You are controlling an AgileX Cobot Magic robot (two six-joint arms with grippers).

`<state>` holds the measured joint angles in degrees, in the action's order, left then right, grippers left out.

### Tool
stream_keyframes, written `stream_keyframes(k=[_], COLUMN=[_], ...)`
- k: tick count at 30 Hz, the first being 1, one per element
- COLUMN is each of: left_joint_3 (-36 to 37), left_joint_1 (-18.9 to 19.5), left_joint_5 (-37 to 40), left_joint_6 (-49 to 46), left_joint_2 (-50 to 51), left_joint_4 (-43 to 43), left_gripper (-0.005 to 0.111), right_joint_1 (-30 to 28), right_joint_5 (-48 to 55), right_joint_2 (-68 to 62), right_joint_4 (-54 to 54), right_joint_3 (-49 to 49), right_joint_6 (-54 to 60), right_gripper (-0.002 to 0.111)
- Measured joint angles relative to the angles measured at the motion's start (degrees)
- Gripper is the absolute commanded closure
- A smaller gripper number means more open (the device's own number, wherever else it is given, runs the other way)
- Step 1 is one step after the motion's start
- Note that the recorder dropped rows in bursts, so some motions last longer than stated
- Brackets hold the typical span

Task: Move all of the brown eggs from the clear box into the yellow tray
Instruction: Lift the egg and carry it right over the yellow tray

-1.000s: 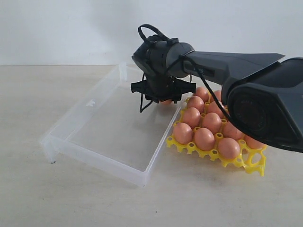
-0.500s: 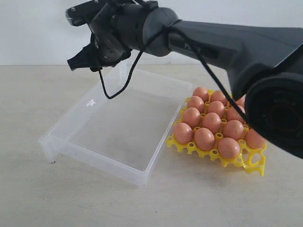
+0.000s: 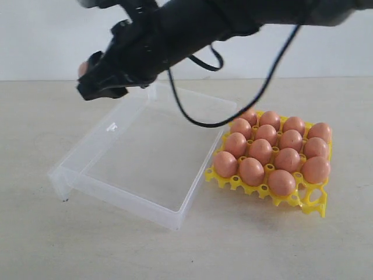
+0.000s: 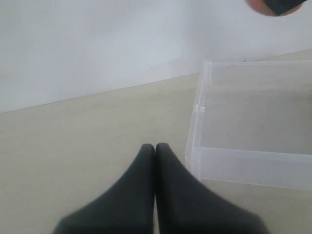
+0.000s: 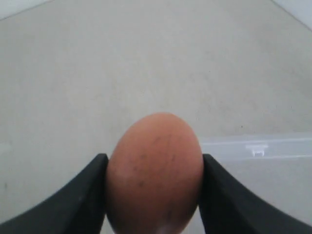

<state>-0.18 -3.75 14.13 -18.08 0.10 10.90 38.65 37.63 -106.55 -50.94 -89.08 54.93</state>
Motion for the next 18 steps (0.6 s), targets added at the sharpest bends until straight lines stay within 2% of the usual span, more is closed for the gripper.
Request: stream_keyframes(k=[6, 13, 16, 18], left_joint_3=[0.0, 0.0, 0.0, 0.0], left_joint_1=[0.0, 0.0, 0.0, 0.0], left_joint_5=[0.0, 0.0, 0.0, 0.0], left_joint_6=[0.0, 0.0, 0.0, 0.0], left_joint_2=[0.0, 0.0, 0.0, 0.0], left_joint_4=[0.0, 0.0, 0.0, 0.0], left_gripper=[0.111, 0.111, 0.111, 0.111], right_joint_1=[-11.9, -29.2, -36.3, -38.8], right_joint_5=[6.9, 12.9, 16.1, 16.5], right_joint_2=[11.7, 30.4, 36.9, 39.3], right_joint_4=[-13.3, -30.4, -33.7, -34.4], right_joint_3=[18.6, 39.2, 45.9, 49.8], right_joint_6=[12.4, 26.1, 29.0, 30.7], right_gripper=[0.109, 0.109, 0.109, 0.109])
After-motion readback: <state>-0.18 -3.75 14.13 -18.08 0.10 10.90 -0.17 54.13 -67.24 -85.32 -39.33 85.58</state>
